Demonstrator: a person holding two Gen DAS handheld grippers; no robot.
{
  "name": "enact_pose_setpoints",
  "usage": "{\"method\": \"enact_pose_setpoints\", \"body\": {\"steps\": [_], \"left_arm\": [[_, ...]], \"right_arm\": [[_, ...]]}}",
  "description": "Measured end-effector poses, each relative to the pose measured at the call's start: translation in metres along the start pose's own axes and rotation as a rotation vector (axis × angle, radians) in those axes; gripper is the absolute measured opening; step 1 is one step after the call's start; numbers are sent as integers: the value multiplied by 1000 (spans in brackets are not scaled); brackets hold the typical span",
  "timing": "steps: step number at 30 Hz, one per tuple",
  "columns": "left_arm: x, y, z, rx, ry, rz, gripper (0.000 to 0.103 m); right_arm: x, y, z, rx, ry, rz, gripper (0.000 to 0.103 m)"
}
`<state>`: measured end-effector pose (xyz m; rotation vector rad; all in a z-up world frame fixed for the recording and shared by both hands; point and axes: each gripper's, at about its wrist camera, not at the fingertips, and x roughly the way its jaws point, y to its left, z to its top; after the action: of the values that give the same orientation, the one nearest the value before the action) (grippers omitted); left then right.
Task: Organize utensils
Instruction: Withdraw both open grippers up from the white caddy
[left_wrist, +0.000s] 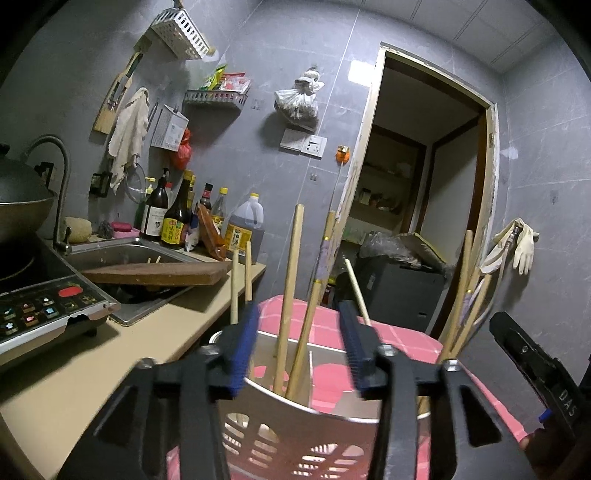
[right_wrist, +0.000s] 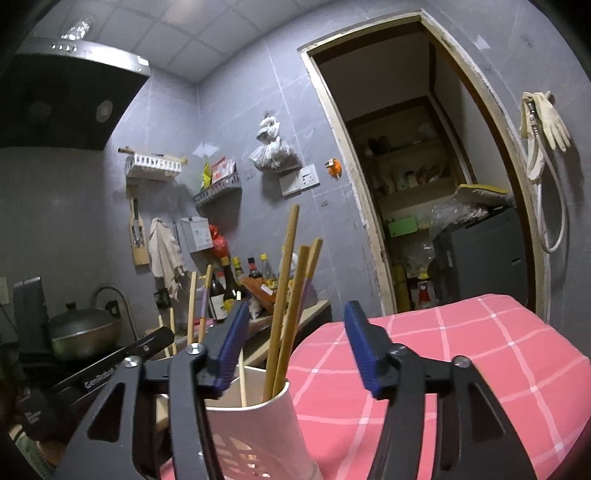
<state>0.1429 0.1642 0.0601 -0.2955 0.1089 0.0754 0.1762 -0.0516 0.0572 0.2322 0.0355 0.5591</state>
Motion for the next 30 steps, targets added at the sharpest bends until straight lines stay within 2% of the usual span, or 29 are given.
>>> {"method": "enact_pose_setpoints", "body": {"steps": [3,5,9,13,16,23,30], "left_arm": [[-7,-6,2,8,-4,-1,50],[-11,-12,3,17,-3,4,57],[-19,-24,4,26,3,-21,71],[-26,-41,3,51,7,-70,80],[-30,-56,0,65,16,-120,90],[-31,-92,-7,108,58,-218,91],[-24,-133,-25,170,137,-285,92]], "right_arm": [[-9,-3,4,-3,-9,-17,60],[-15,-6,7,5,-14,-23,75],[-33,-12,16,6,-22,-36,84],[-52,-22,26,-10,-7,-57,102],[-66,-29,34,-39,5,-80,103],[-95,-50,60,-107,48,-131,103],[-112,-72,77,-163,152,-197,103]]}}
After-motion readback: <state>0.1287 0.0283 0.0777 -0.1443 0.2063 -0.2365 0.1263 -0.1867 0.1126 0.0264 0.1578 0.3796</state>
